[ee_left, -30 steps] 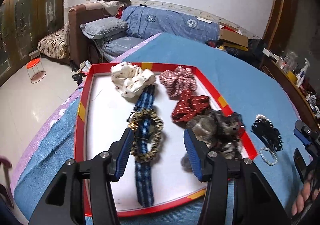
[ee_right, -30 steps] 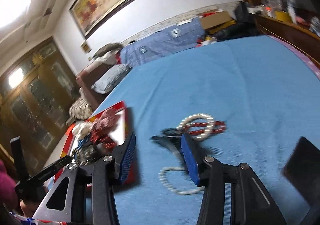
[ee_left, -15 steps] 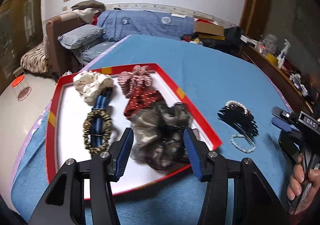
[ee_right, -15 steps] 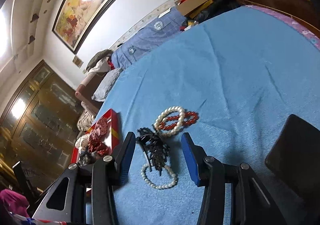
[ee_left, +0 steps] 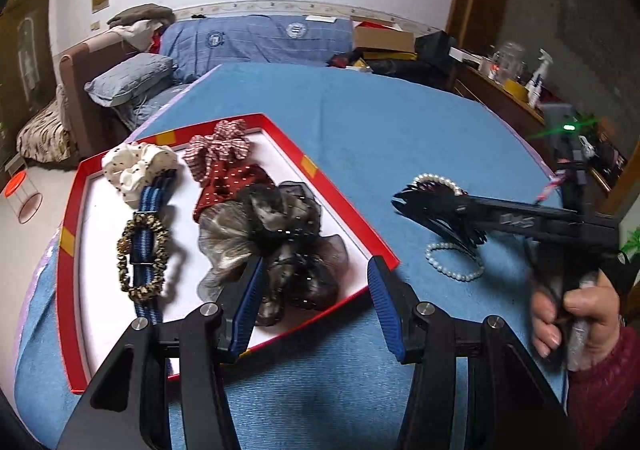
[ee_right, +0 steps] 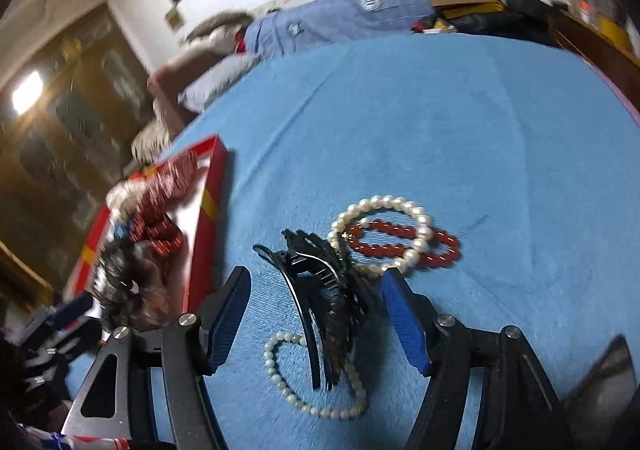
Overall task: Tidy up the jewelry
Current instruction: 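Grasp the black claw hair clip with the right gripper while the left gripper moves to the pearl bracelets, then grasp the white pearl bracelet with the left gripper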
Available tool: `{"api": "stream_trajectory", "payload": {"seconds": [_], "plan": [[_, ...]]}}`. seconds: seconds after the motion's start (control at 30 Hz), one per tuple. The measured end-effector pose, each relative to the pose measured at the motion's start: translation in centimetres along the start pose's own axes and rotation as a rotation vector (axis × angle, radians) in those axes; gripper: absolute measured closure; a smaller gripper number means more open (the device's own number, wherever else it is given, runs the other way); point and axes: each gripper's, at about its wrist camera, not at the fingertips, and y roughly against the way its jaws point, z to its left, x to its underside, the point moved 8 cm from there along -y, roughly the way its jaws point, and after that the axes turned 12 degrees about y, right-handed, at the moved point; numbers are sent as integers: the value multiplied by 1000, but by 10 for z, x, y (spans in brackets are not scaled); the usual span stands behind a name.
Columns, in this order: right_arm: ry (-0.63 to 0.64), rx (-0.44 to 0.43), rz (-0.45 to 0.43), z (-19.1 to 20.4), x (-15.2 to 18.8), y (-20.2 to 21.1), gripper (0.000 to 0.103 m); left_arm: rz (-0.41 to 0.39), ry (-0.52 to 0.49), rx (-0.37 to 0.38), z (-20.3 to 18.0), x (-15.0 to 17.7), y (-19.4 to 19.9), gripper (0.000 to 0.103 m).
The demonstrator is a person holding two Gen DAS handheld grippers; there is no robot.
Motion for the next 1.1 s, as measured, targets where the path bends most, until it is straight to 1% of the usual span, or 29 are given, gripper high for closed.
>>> {"api": "stream_trajectory", "payload": {"seconds": [0.1, 0.13, 0.17, 0.2, 0.27, 0.3, 0.37, 0.43, 0.53, 0.63, 0.73, 0.8, 0.87, 0.97, 1.03, 1.07, 1.1], "plan": [[68, 58, 15, 4, 1, -10, 32, 15, -21, 23, -6, 4, -3, 52], [86, 59, 18, 6, 1, -11, 36, 19, -26, 28, -7, 5, -3, 52], [101, 64, 24, 7, 2, -13, 55, 26, -32, 36, -9, 6, -5, 52], [118, 87, 35, 7, 4, -14, 64, 39, -37, 51, -13, 8, -6, 52], [121, 94, 22, 4, 5, -8, 66, 60, -42, 77, -18, 11, -9, 52], [101, 87, 7, 0, 4, -3, 66, 67, -46, 87, -19, 12, -10, 52], [51, 63, -49, -9, -1, 16, 66, 85, -58, 107, -26, 14, -13, 52], [-15, 49, -124, -24, -5, 41, 66, 98, -70, 118, -33, 14, -16, 52], [-93, 54, -201, -47, -6, 68, 66, 115, -96, 128, -47, 13, -23, 52], [-154, 66, -242, -67, -1, 82, 66, 128, -145, 142, -66, 14, -32, 52], [-203, 52, -258, -74, 3, 89, 66, 164, -215, 183, -88, 22, -44, 52], [-219, 39, -270, -78, 4, 94, 66, 214, -261, 214, -103, 32, -55, 52], [-214, 35, -277, -75, 1, 97, 66, 250, -313, 216, -116, 42, -64, 52], [-206, 30, -285, -71, -1, 99, 66, 264, -404, 207, -128, 58, -73, 52], [-207, 24, -287, -67, -3, 97, 66, 267, -442, 205, -133, 68, -76, 53], [-209, 22, -288, -67, -4, 97, 66, 263, -464, 201, -134, 71, -79, 52], [-211, 18, -291, -67, -4, 98, 66, 234, -482, 194, -136, 72, -80, 52]]}}
